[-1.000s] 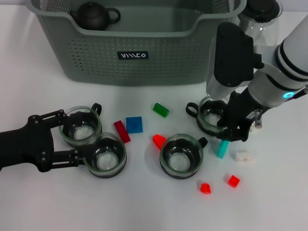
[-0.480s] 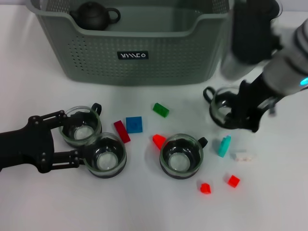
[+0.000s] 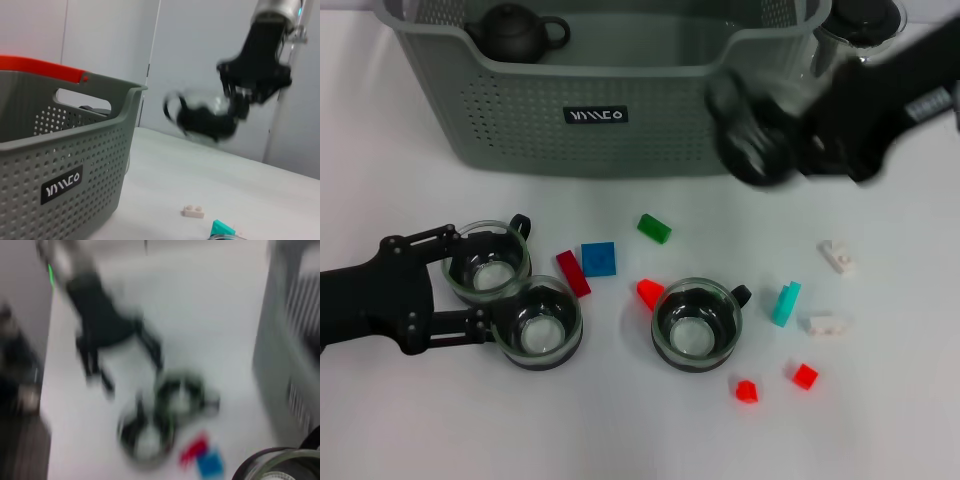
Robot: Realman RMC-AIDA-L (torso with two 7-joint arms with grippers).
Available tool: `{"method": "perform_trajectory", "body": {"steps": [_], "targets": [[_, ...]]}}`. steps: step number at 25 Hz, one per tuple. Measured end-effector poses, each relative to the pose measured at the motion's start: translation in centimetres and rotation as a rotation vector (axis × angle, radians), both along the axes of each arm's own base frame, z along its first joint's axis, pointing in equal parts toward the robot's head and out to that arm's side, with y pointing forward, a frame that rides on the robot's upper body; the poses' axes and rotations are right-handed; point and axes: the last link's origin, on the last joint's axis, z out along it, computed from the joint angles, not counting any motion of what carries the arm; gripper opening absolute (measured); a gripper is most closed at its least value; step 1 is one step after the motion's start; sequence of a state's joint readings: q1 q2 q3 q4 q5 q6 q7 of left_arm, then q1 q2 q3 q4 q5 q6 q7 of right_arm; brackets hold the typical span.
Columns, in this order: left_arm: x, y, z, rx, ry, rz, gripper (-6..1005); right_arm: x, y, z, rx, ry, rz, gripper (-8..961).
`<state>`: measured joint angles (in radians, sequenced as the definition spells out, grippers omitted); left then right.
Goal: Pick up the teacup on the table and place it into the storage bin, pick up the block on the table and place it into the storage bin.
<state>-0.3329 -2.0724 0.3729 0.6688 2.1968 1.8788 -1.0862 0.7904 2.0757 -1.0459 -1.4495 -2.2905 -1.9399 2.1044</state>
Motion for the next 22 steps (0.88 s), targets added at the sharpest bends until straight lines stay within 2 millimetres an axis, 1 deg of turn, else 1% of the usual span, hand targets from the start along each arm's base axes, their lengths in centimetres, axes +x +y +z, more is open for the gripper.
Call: {"method": "perform_trajectory", "body": {"steps": [4, 7, 9, 12, 16, 19, 20, 21, 22], "targets": [[0.1, 0.1, 0.0, 0.002, 0.000, -0.001, 841, -2.7, 1.3, 0.0, 0.103, 0.214, 0.073, 78], [0.1, 0.2, -0.1, 0.001, -0.005, -0.002, 840, -4.2, 2.9, -0.4, 0.221, 0.339, 0.077, 82], [0.2, 0.3, -0.2, 0.002, -0.010, 0.000, 840, -5.0, 4.6, -1.2, 0.332, 0.399, 0.071, 85], [0.3, 0.3, -0.4, 0.001, -0.013, -0.002, 840, -5.8, 6.9, -3.7, 0.450, 0.408, 0.062, 90], [0.6, 0.6, -0.6, 0.001, -0.016, -0.008, 840, -6.4, 10.0, -7.4, 0.495, 0.352, 0.012, 96], [0.7, 0.7, -0.7, 0.002, -0.017, -0.009, 841, -6.0, 12.3, -10.2, 0.503, 0.292, -0.079, 100], [0.7, 0.7, -0.7, 0.001, -0.018, -0.010, 841, -6.1, 12.8, -10.7, 0.514, 0.279, -0.098, 102], [0.7, 0.7, -0.7, 0.000, -0.020, -0.009, 841, -5.7, 13.5, -11.6, 0.531, 0.253, -0.135, 104], [0.7, 0.6, -0.8, -0.001, -0.023, -0.008, 841, -5.6, 13.9, -12.1, 0.547, 0.239, -0.155, 105]]}}
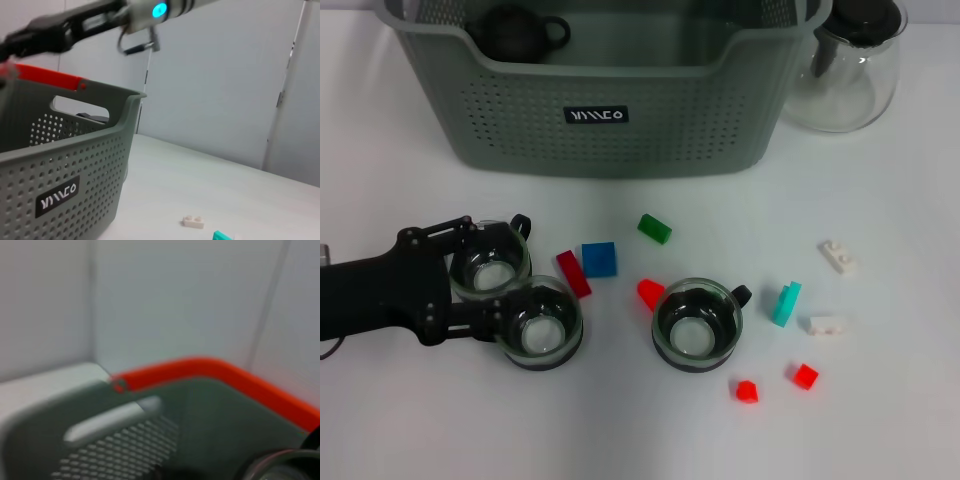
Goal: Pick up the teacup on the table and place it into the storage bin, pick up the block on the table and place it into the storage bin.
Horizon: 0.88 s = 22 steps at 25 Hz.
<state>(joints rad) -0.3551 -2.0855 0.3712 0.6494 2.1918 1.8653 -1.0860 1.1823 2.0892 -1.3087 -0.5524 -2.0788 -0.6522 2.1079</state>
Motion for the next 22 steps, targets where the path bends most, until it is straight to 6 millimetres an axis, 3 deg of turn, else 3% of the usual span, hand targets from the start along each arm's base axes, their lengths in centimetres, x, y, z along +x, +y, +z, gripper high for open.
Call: {"method": "perform_trajectory", "body": {"steps": [2, 8, 22], "targets": [[0.0, 0.0, -0.1, -0.002, -0.003, 0.002, 840, 0.1, 0.8, -1.1, 0.047, -0.026, -0.046, 108], [-0.1, -0.2, -0.2, -0.005, -0.007, 0.007, 840, 0.8, 0.8, -2.2, 0.074, -0.054, -0.077, 117], [0.0, -0.1, -0.5, -0.011, 0.002, 0.008, 840, 2.8, -0.3, -3.0, -0.020, -0.078, -0.120, 139]]}}
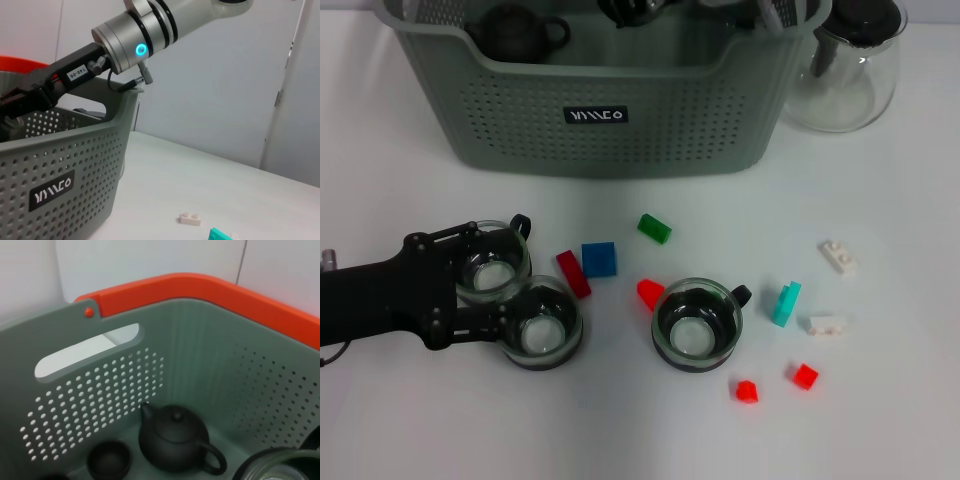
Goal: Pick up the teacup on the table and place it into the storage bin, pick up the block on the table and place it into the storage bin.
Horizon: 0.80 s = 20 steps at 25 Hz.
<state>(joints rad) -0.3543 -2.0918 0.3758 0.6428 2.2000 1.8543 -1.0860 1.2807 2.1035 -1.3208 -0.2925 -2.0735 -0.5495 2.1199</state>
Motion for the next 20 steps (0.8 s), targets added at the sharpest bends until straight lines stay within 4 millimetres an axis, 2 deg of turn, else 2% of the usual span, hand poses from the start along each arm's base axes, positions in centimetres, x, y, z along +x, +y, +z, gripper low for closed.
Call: {"method": "perform_trajectory", "body": {"steps": [13, 18, 20], "targets": [[-0.1, 0.3, -0.1, 0.006, 0.011, 0.005, 840, -0.5, -0.2, 0.1, -0.035, 0.022, -0.017, 159], [-0.1, 0.2, -0.1, 0.005, 0.011, 0.007, 841, -2.2, 0.4, 2.0, -0.042, 0.032, -0.014, 166], [-0.1, 0.2, -0.1, 0.005, 0.011, 0.008, 841, -2.2, 0.6, 2.7, -0.046, -0.009, -0.032, 169]]}}
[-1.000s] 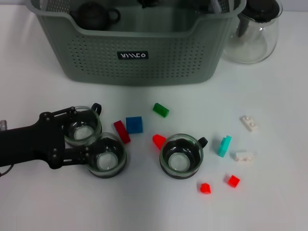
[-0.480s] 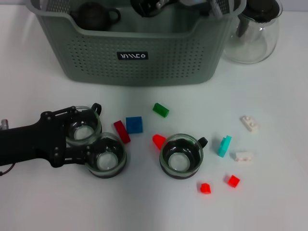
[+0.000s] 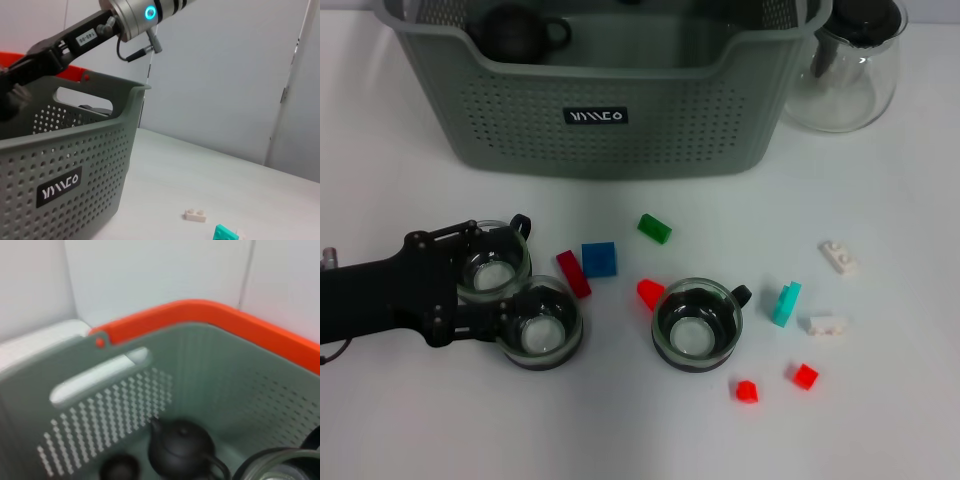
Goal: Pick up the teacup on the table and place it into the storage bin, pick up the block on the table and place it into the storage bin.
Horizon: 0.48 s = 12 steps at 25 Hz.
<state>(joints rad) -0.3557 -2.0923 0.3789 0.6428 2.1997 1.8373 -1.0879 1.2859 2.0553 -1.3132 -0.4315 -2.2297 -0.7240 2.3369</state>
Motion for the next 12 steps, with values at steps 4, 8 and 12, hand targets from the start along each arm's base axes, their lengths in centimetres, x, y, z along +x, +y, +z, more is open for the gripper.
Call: {"method": "perform_trajectory", "body": {"steps": [4, 8, 12], "targets": [[-0.1, -0.1, 0.0, 0.001, 0.000, 0.003, 841, 0.6, 0.3, 0.9, -0.007, -0.093, -0.031, 176], [0.0, 0.0, 0.0, 0.001, 0.000, 0.000, 841, 1.6, 0.1, 0.9, -0.016, -0.145, -0.036, 182], [0.1, 0.1, 0.0, -0.002, 0.000, -0.003, 841, 2.2, -0.2, 0.5, -0.024, -0.164, -0.037, 188]]}}
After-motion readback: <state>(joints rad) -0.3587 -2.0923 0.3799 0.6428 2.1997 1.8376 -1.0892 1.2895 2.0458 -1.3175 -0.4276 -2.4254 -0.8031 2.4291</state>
